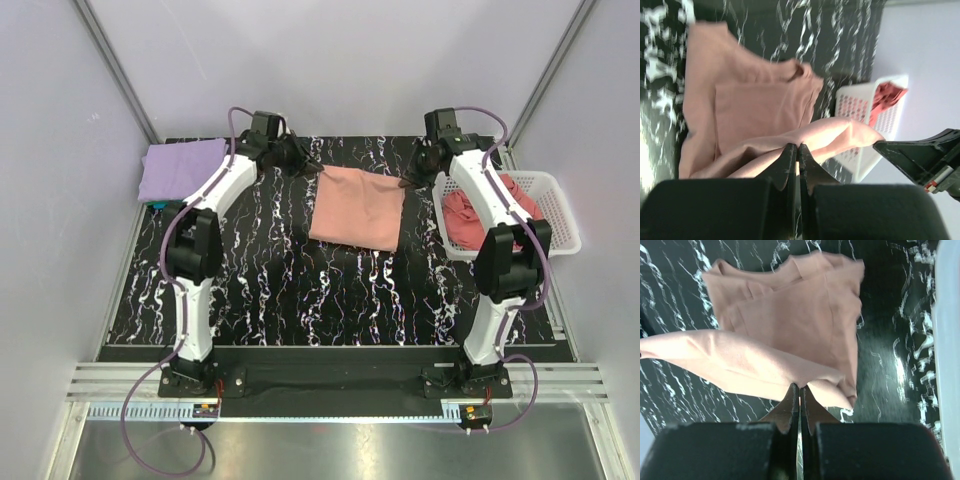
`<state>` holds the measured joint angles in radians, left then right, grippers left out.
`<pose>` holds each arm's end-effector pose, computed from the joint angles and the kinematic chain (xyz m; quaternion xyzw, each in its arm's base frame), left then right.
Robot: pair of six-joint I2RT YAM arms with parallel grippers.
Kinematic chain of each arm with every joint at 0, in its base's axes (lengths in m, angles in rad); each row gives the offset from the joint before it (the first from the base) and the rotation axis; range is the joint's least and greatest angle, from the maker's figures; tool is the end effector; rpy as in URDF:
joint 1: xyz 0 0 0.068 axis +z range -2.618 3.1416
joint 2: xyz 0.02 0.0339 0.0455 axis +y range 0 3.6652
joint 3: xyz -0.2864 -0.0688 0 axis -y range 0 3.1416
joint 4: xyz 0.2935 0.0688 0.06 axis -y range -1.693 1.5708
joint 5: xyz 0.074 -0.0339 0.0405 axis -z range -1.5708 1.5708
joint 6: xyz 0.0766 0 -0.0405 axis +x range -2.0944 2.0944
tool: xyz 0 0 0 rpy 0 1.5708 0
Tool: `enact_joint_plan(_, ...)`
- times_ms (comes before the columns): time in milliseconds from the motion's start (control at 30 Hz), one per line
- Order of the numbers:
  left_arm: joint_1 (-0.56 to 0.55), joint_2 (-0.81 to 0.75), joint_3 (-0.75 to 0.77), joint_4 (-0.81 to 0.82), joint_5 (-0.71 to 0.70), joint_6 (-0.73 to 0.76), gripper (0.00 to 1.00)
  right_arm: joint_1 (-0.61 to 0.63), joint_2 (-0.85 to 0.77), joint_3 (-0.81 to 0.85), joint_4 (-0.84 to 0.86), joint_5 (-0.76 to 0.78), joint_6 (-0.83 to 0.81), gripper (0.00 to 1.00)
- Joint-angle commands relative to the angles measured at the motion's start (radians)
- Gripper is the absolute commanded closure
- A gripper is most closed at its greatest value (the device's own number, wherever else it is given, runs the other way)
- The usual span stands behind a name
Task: Fold and stack the t-shirts
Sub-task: Fold the tshirt
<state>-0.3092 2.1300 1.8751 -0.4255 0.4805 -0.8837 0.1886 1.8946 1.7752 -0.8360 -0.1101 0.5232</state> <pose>0.5431 -0.2106 0.2510 -0.1501 0.8697 -0.4126 0.2254 0.4860 0.1013 0.2870 0.1420 0.9411 0.1545 0.2652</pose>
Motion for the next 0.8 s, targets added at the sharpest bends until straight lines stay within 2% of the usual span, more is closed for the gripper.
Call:
enact_joint_plan(0,0.019,0.039,0.096,0.134,0.041,-0.041,1.00,-0.012,0.041,0.099,0.014,-0.029,-0.031,1.00)
enact_joint_plan(300,0.028,0.195,0.153,0.275,0.093,-0.124,1.00,-0.031,0.171,0.147,0.048,-0.053,-0.005,1.00)
enact_joint_plan(367,0.028,0.229,0.163,0.349,0.112,-0.153,1.00,-0.035,0.192,0.165,0.055,-0.057,-0.006,1.00)
enact_joint_plan(500,0.027,0.318,0.280,0.350,0.106,-0.179,1.00,-0.049,0.235,0.182,0.067,-0.050,0.003,1.00)
enact_joint_plan(667,0.027,0.401,0.351,0.412,0.069,-0.222,1.00,-0.072,0.276,0.216,0.060,-0.036,0.026,1.00)
enact_joint_plan(700,0.027,0.410,0.358,0.422,0.057,-0.225,0.98,-0.075,0.291,0.225,0.055,-0.017,0.029,0.99)
enact_joint_plan(733,0.028,0.419,0.374,0.422,0.046,-0.234,0.83,-0.078,0.302,0.249,0.040,-0.007,0.035,0.89)
enact_joint_plan(767,0.028,0.430,0.377,0.422,0.037,-0.239,0.76,-0.084,0.316,0.263,0.032,0.001,0.040,0.86)
